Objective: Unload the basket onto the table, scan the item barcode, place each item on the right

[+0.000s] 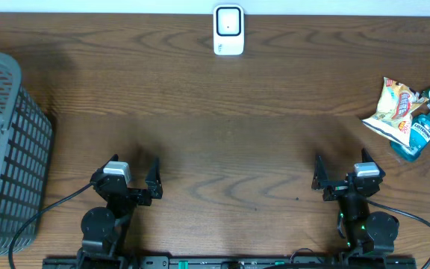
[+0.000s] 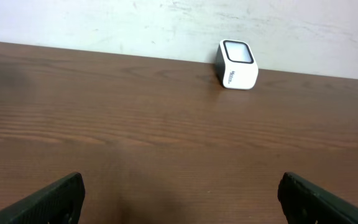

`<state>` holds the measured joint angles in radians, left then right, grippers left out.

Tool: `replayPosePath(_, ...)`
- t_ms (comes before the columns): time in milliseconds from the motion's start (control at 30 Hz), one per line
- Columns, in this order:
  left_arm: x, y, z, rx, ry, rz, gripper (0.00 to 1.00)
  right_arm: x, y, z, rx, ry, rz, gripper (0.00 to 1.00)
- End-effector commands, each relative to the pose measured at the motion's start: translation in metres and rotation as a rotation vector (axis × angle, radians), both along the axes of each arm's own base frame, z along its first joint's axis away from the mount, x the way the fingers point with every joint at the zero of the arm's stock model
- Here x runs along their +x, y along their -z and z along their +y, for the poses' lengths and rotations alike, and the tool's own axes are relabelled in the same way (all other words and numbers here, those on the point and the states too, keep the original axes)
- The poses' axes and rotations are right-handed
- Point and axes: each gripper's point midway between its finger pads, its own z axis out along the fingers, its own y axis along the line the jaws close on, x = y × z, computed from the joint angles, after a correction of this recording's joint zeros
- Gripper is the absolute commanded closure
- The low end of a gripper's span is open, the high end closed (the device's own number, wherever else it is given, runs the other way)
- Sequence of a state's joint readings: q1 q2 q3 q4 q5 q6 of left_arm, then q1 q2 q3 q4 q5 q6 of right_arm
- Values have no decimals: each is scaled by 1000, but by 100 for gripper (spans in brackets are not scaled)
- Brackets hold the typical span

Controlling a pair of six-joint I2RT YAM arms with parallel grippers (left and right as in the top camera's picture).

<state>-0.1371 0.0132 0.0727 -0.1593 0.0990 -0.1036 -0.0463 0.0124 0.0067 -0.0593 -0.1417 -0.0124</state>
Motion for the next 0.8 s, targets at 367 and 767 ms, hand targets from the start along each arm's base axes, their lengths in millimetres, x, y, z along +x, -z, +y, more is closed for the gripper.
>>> replayPosePath(367,0,11,5,12,-19,26,2,0,0,1,-4,-4,0,1)
replayPosePath(767,2,12,28,28,-119,29,2,0,0,1,-4,-4,0,1)
